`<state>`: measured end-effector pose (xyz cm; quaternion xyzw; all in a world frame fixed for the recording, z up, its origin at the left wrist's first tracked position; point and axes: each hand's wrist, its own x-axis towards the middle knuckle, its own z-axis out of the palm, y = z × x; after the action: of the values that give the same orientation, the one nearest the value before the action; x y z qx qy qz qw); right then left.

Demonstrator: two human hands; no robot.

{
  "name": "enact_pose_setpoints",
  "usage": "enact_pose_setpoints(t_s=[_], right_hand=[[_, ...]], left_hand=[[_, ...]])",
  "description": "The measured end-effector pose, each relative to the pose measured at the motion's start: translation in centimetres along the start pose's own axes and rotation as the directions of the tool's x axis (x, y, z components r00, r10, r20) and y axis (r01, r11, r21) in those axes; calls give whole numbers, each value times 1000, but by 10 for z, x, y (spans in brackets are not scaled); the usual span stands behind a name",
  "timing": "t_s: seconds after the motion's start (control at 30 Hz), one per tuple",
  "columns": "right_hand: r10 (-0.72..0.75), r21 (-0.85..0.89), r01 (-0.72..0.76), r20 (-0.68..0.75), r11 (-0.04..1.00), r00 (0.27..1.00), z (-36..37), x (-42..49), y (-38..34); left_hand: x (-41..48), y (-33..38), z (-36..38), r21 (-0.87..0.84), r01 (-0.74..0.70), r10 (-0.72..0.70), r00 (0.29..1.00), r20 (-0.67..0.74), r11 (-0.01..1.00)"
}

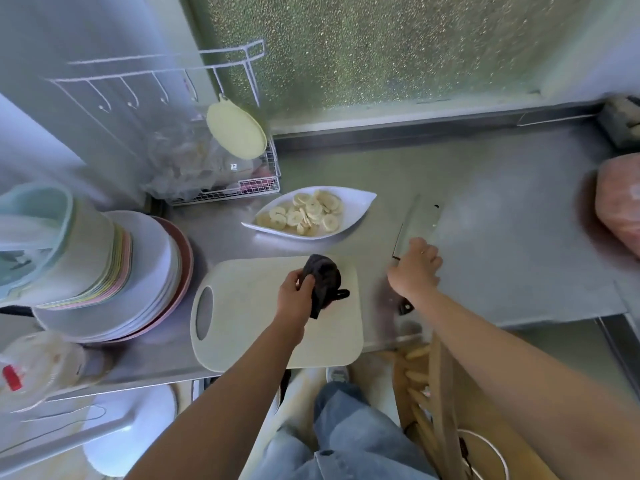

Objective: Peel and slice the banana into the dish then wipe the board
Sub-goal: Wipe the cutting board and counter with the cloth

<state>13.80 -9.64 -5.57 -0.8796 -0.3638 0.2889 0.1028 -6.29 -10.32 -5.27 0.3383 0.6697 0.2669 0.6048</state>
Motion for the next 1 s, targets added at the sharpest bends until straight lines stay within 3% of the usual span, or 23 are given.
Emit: enact_pose_setpoints(t_s=[0.1,0.2,0.33,0.47,0.6,0.67,0.8,0.87,1.0], right_hand=[[190,-154,-182,37,971,981,1,11,11],[189,-99,-185,33,978,981,11,15,16],[155,214,-141,-52,967,987,18,2,11],[47,541,43,-152,840,987,22,-45,0],[-138,790,41,56,612,989,33,-123,-18],[-290,834,-46,242,550,926,41,-166,-25],[-521,776,-198,565,599,640,65,-245,-32],[-515,707,-211,655,675,553,80,-276,-30],[-419,542,-130,760,830,496,114,-315,-22]], left_hand=[[6,-2,-3,-11,31,-32,999,-29,999],[7,-3,-11,-25,41,-42,999,-19,999],[1,-7,-28,-73,36,-40,998,-41,997],[-18,-20,-55,-108,14,-21,998,-61,994],[-51,-43,-89,-124,-38,25,994,-103,992],[-70,-59,-109,-130,-53,35,990,-136,990],[-106,-104,-159,-179,-72,20,960,-280,981],[-125,-127,-183,-166,-96,19,909,-416,981],[-168,-164,-218,-19,-73,43,768,-639,997]])
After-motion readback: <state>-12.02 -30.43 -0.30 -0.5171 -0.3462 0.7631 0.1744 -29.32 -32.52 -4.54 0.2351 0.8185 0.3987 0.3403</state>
